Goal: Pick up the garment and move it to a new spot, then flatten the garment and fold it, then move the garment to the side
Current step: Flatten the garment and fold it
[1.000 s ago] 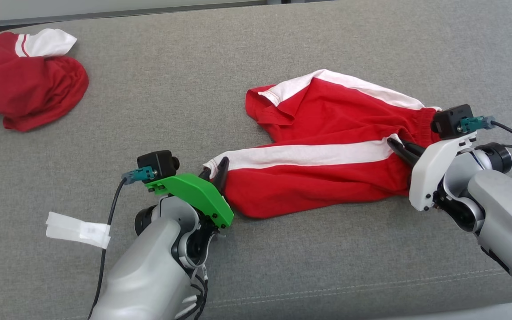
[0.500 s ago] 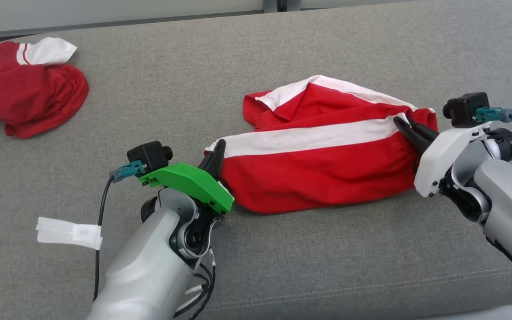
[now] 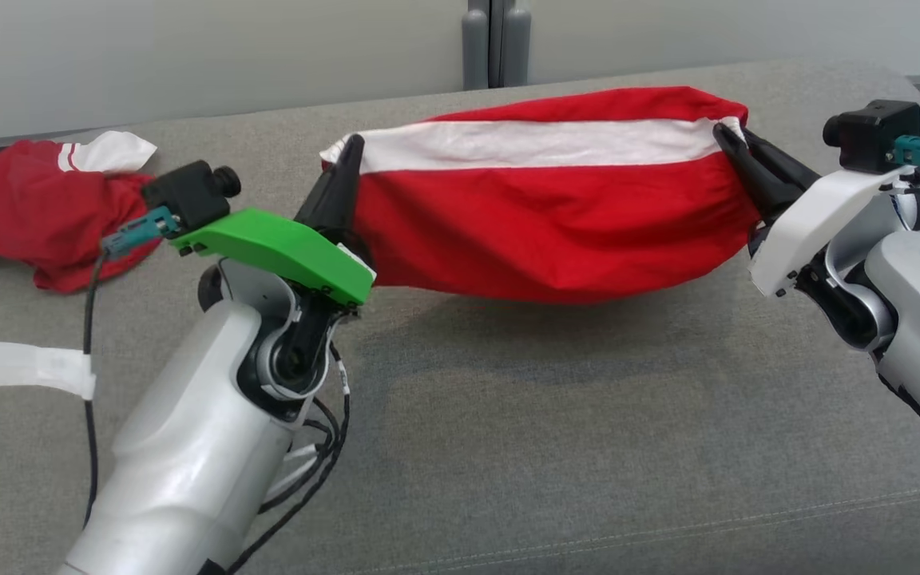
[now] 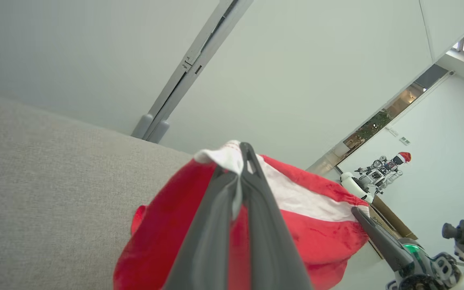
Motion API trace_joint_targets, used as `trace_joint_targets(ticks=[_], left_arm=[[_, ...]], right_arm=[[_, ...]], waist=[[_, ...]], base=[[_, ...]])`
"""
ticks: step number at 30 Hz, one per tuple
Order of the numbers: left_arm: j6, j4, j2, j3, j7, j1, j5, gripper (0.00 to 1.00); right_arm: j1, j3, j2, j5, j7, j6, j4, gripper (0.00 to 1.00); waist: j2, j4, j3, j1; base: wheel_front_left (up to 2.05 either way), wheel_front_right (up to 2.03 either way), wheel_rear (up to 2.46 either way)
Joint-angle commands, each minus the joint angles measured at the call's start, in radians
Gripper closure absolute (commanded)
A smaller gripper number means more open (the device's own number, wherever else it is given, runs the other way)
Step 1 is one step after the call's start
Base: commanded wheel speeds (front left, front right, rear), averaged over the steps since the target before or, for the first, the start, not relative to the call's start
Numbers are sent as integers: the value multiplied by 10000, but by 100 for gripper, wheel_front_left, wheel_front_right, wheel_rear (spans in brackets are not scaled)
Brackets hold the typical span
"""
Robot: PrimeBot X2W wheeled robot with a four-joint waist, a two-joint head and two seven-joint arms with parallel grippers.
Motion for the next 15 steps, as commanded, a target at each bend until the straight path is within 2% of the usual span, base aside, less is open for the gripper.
trace_joint_targets(ticks=[1,9,15], left_arm=[[152,-387,256,149,78,-213,-58,100],[834,-2541,997,567,347,-37,-83,100],[1213,-3743,1322,779,402,164,-56,100]], right_arm=[[-187,-48,-45,-120,91,-10,-188,100],[-459,-638,-241,-515,314,-10,-1174,100],[-140,-1151,-331,-711,603,-10,-1934,100]], waist=[[0,-112,-470,0],[0,-224,-1112,0],[0,-266,-1293,0]], base=[[0,0,0],[0,0,0],[0,0,0]])
